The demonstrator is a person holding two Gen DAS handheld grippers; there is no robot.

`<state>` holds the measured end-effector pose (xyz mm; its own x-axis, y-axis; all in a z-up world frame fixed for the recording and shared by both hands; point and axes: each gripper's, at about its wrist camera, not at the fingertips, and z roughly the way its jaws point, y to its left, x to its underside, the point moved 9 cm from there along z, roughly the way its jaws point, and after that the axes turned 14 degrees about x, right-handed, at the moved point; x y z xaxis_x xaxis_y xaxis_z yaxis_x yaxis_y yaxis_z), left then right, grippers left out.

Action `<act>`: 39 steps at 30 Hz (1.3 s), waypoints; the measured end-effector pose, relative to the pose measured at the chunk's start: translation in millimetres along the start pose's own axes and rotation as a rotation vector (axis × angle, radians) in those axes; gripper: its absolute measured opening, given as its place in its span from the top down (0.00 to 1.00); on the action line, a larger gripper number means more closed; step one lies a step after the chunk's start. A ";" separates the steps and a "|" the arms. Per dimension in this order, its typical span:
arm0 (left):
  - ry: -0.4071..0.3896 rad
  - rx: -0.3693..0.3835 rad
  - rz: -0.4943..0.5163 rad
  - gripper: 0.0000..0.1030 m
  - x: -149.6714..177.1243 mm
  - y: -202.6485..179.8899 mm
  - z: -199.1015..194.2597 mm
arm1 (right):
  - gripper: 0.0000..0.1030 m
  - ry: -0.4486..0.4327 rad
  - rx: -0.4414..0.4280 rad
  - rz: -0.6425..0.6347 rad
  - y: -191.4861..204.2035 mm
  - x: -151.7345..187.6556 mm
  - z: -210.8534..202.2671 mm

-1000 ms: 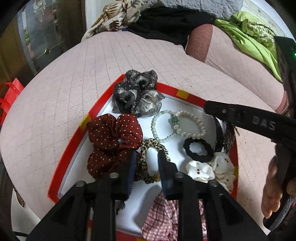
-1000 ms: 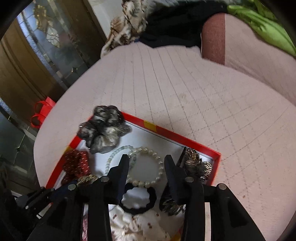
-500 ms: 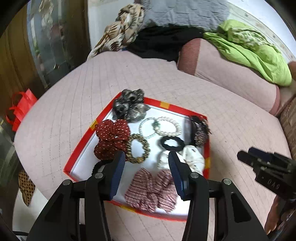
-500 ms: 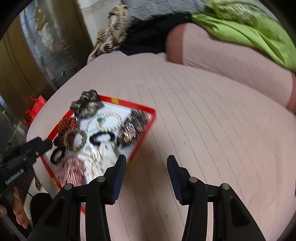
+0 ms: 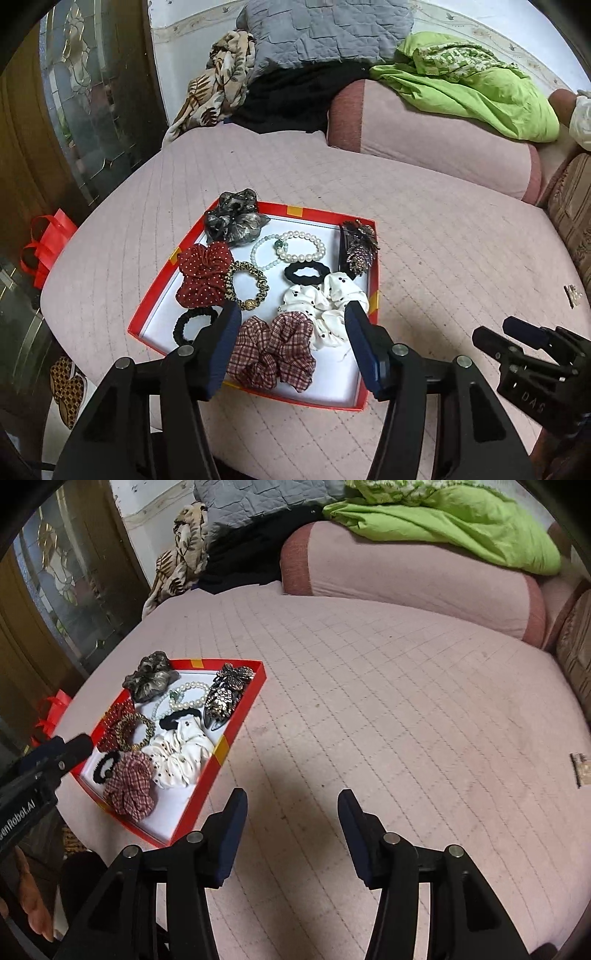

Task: Organize jewelry
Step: 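Withdraw both open grippers from the tray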

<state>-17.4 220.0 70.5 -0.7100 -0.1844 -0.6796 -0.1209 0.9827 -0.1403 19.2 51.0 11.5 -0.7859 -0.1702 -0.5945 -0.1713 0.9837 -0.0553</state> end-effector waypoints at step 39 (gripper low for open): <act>-0.142 -0.017 0.014 0.23 0.6 -11.6 -31.6 | 0.35 0.032 0.089 -0.026 3.2 33.6 -3.3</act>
<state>-38.3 209.1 94.5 -0.6068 -0.1701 -0.7765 -0.1241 0.9851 -0.1188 -9.8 48.2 -5.9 -0.8003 -0.1965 -0.5664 -0.1396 0.9799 -0.1427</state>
